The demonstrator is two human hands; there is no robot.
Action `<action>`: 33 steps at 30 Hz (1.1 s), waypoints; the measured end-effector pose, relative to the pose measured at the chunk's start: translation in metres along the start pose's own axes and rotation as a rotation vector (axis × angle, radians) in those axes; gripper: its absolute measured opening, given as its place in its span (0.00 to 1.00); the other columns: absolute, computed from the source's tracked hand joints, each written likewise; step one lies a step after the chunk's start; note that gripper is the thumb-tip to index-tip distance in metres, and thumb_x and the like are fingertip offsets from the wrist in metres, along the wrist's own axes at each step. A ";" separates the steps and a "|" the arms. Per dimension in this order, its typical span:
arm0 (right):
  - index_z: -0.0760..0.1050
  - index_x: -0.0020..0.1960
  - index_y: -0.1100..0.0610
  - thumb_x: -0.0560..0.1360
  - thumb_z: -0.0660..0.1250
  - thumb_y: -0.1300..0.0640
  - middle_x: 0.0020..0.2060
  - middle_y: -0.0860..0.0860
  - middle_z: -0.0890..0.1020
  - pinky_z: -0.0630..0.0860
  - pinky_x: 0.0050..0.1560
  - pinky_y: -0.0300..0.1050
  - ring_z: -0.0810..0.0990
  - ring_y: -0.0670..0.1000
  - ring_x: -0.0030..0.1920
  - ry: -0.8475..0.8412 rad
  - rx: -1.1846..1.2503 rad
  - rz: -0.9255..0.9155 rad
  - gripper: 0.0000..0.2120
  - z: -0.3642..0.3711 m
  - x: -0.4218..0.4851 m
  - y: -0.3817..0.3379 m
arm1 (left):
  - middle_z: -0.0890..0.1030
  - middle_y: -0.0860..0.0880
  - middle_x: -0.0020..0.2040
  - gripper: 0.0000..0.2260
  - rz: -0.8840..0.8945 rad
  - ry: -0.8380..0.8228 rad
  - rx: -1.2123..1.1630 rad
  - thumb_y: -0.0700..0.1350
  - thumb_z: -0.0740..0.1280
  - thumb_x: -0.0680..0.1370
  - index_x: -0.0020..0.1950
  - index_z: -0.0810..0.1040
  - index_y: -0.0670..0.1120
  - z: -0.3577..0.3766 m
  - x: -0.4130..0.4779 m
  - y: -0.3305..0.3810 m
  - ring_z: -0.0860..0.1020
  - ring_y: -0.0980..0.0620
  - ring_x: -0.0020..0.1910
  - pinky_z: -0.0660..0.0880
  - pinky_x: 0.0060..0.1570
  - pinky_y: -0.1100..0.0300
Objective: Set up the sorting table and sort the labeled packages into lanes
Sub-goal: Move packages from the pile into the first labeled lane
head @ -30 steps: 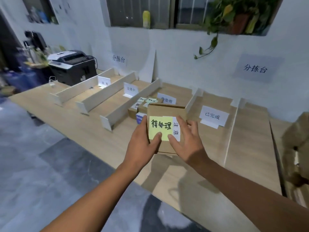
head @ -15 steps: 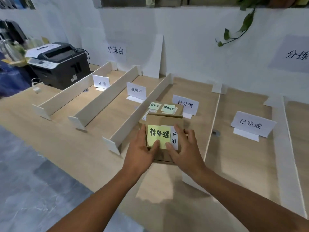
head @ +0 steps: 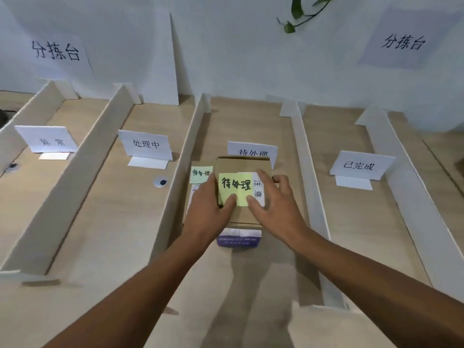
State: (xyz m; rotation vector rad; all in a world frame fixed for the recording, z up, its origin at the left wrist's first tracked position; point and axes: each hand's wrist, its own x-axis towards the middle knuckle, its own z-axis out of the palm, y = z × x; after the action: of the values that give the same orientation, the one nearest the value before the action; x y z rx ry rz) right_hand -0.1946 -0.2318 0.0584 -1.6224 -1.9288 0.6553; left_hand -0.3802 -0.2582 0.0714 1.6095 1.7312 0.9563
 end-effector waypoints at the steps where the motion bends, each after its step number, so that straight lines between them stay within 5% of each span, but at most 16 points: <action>1: 0.60 0.80 0.47 0.78 0.68 0.44 0.64 0.51 0.64 0.75 0.66 0.51 0.71 0.53 0.67 0.006 -0.015 0.021 0.34 0.003 0.010 0.001 | 0.82 0.56 0.59 0.17 0.002 -0.017 -0.015 0.49 0.68 0.79 0.68 0.73 0.53 0.000 0.013 -0.004 0.80 0.57 0.57 0.80 0.54 0.49; 7: 0.60 0.80 0.46 0.78 0.66 0.43 0.64 0.52 0.65 0.76 0.63 0.53 0.71 0.55 0.65 -0.020 -0.072 0.090 0.33 0.027 0.062 0.015 | 0.81 0.57 0.57 0.14 -0.029 -0.083 -0.018 0.51 0.67 0.77 0.63 0.74 0.55 0.012 0.071 -0.034 0.78 0.55 0.57 0.78 0.56 0.48; 14: 0.60 0.80 0.51 0.80 0.65 0.46 0.65 0.56 0.68 0.78 0.53 0.53 0.72 0.57 0.60 -0.093 -0.180 0.130 0.32 0.068 0.070 0.049 | 0.78 0.50 0.61 0.21 -0.144 -0.181 0.064 0.53 0.69 0.79 0.71 0.70 0.51 0.044 0.090 -0.072 0.75 0.50 0.60 0.76 0.59 0.48; 19: 0.54 0.81 0.43 0.80 0.59 0.38 0.68 0.51 0.66 0.74 0.54 0.48 0.67 0.54 0.63 -0.140 -0.177 0.139 0.32 0.058 0.073 0.056 | 0.74 0.46 0.67 0.24 -0.180 -0.191 0.125 0.53 0.68 0.79 0.73 0.67 0.48 0.045 0.093 -0.067 0.71 0.45 0.67 0.73 0.64 0.47; 22: 0.53 0.81 0.41 0.80 0.54 0.35 0.73 0.50 0.64 0.69 0.65 0.54 0.64 0.56 0.70 -0.114 -0.159 0.146 0.31 0.020 0.060 0.054 | 0.62 0.43 0.79 0.33 -0.054 -0.145 0.238 0.53 0.67 0.81 0.81 0.59 0.43 0.039 0.085 -0.043 0.58 0.42 0.77 0.61 0.75 0.46; 26: 0.53 0.82 0.42 0.80 0.55 0.34 0.79 0.52 0.60 0.63 0.74 0.55 0.58 0.55 0.78 0.048 -0.249 0.170 0.33 -0.067 0.014 0.060 | 0.62 0.46 0.81 0.32 0.303 -0.205 0.290 0.59 0.64 0.82 0.81 0.62 0.44 0.063 0.079 0.032 0.56 0.45 0.80 0.50 0.78 0.53; 33: 0.58 0.81 0.50 0.81 0.59 0.39 0.80 0.56 0.61 0.57 0.78 0.52 0.58 0.57 0.79 0.337 -0.482 0.440 0.32 -0.226 -0.161 0.113 | 0.59 0.50 0.82 0.39 0.733 -0.496 0.291 0.71 0.56 0.78 0.82 0.58 0.49 0.181 -0.008 0.183 0.52 0.48 0.82 0.49 0.80 0.51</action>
State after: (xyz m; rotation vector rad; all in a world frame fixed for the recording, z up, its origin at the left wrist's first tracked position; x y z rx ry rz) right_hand 0.0617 -0.3665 0.1363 -2.3181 -1.5628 0.0467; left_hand -0.1274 -0.2433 0.1172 2.4973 0.9694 0.5252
